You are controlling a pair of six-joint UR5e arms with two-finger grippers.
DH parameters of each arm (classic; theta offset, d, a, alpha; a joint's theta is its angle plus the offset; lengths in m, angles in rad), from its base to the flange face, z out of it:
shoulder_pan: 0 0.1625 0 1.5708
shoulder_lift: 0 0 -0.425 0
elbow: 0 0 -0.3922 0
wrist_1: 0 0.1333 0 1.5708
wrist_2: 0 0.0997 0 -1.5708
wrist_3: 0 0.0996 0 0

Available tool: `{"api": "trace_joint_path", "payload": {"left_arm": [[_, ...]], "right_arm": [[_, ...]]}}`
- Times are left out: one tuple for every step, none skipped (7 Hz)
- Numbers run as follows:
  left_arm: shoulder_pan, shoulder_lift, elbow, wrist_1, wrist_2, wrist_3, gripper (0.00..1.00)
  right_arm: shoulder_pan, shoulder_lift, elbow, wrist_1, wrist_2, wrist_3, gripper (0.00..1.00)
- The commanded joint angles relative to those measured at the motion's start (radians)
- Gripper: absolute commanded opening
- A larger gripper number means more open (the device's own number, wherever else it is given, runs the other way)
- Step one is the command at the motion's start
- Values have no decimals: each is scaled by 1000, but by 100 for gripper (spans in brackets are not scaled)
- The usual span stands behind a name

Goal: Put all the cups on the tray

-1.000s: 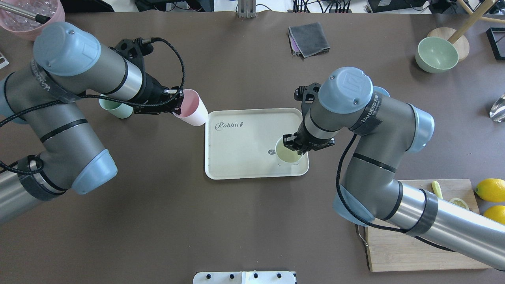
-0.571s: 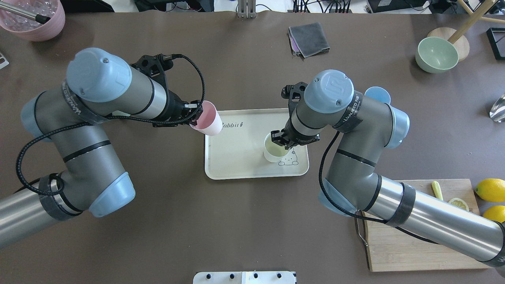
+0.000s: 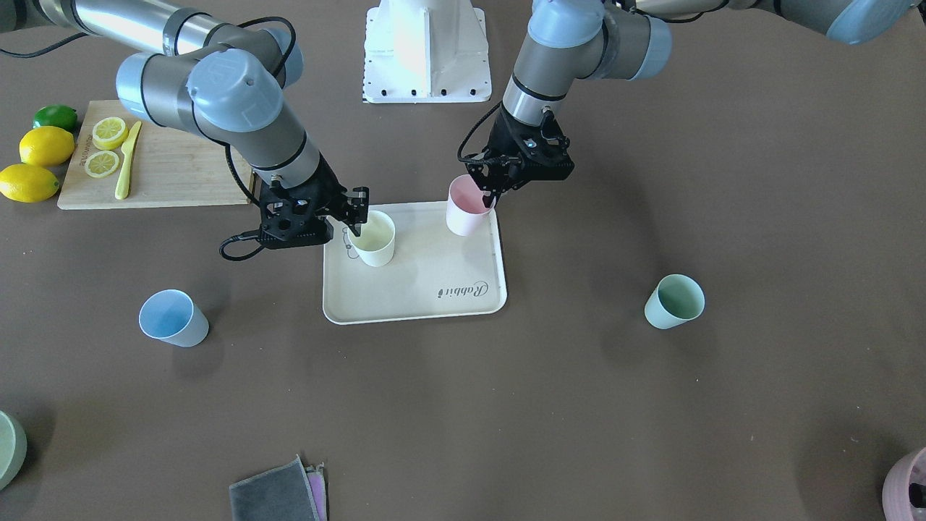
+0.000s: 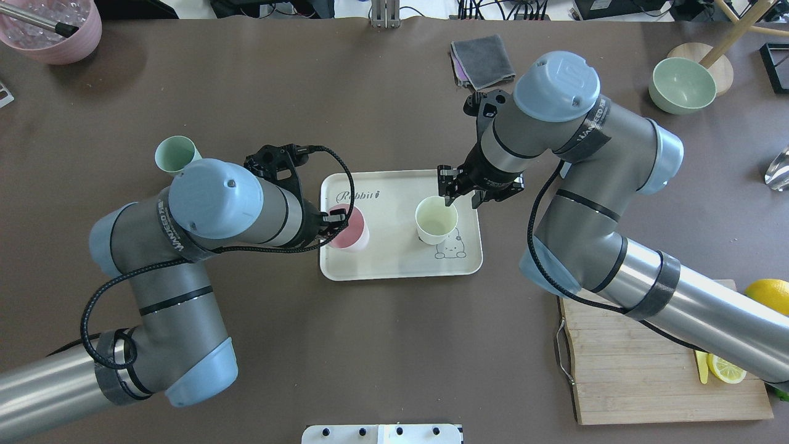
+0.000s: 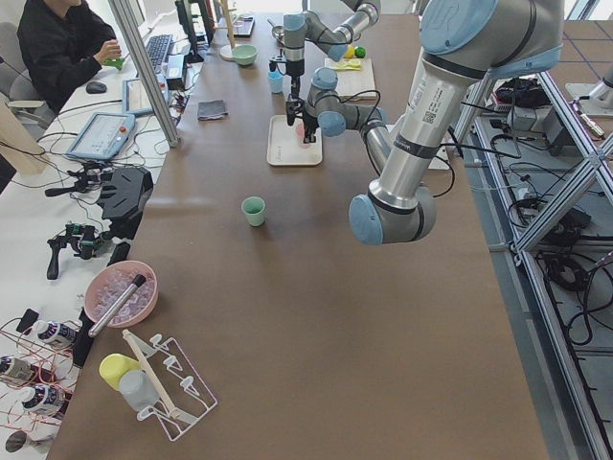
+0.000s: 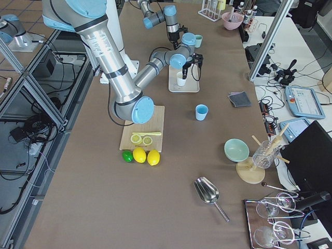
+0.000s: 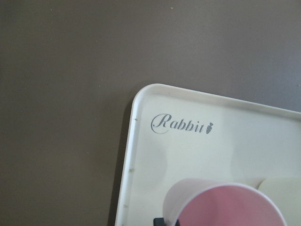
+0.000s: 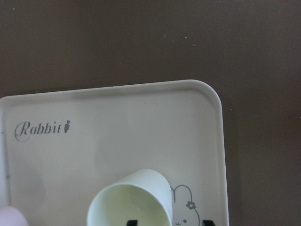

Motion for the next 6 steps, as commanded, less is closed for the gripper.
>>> {"api": "trace_joint_path", "payload": {"left_arm": [[56,-25,7,36,47,-2,0],[64,-57,24,81,47,-1,0],[63,-63,44,81,48,6,0],[49,-59,50,83,50,10,0],[40,-59,70,83,62,15,0],[35,-60,71,83,63,13,2]], "right_arm": [[79,-14,49,-74,25,-8,100],[127,-37,41,-77,23,-18,99],[163,-54,35,-79,25,-29,99],[191,-70,33,-79,23,-60,99],[234,-104,33,-80,29,-125,99],[274,-126,13,-80,31,-188,99]]}}
